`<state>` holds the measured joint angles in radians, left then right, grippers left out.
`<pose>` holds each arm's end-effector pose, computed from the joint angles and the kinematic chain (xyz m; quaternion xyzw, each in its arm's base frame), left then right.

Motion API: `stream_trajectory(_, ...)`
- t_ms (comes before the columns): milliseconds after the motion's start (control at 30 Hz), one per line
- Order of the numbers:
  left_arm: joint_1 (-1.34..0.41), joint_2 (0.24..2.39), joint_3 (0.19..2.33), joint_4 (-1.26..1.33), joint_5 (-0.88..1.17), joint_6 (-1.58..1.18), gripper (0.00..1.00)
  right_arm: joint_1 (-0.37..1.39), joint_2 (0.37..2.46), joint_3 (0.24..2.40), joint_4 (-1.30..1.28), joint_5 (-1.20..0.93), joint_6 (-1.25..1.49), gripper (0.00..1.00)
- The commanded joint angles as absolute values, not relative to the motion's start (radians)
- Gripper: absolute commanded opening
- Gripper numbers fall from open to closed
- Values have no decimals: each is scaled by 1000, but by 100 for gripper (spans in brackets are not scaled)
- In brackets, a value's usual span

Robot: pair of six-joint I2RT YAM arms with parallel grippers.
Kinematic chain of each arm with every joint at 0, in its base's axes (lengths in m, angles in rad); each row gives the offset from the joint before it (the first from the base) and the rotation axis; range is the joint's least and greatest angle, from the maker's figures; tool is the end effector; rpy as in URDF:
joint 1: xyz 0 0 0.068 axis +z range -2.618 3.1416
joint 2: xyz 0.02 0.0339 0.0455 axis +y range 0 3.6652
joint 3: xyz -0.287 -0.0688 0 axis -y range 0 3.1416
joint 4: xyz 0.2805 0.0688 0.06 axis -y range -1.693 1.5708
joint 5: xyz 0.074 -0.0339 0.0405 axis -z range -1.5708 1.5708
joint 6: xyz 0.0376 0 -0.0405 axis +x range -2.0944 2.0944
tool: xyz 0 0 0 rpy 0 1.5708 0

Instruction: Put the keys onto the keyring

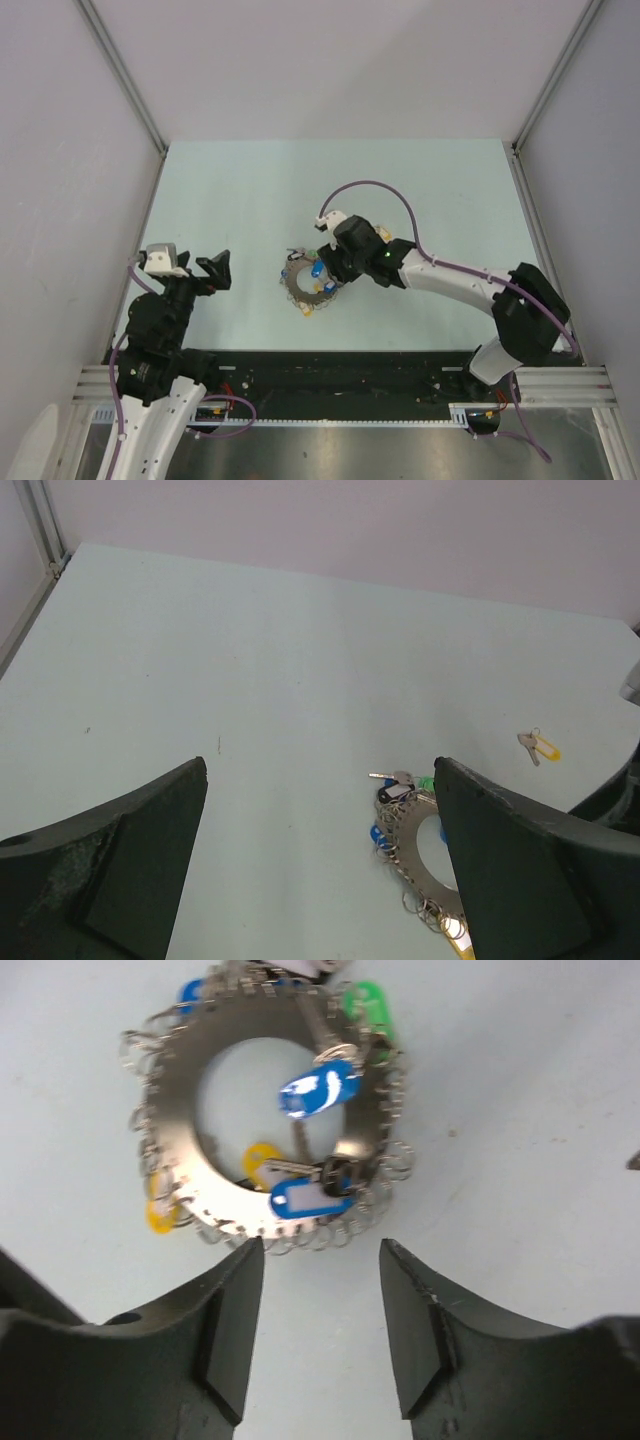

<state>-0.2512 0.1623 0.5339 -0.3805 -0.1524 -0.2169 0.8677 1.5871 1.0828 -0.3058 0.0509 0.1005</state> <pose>0.0862 -0.0162 0.3166 -0.0414 0.7090 -0.1102 0.6953 0.2447 0.2857 0.2367 -0.3386 0.8643 0.1518 0.3395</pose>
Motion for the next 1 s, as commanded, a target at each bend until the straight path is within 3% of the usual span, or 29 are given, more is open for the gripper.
stream_trajectory(0, -244, 179, 560, -373, -137, -193, 100, 942, 1508, 1000, -230, 91, 184, 51)
stream_trajectory(267, -242, 183, 558, -371, -135, -193, 100, 992, 1514, 848, 29, -27, 389, 35)
stream_trajectory(967, -242, 181, 558, -371, -135, -190, 100, 947, 1655, 750, 175, -28, 548, 32)
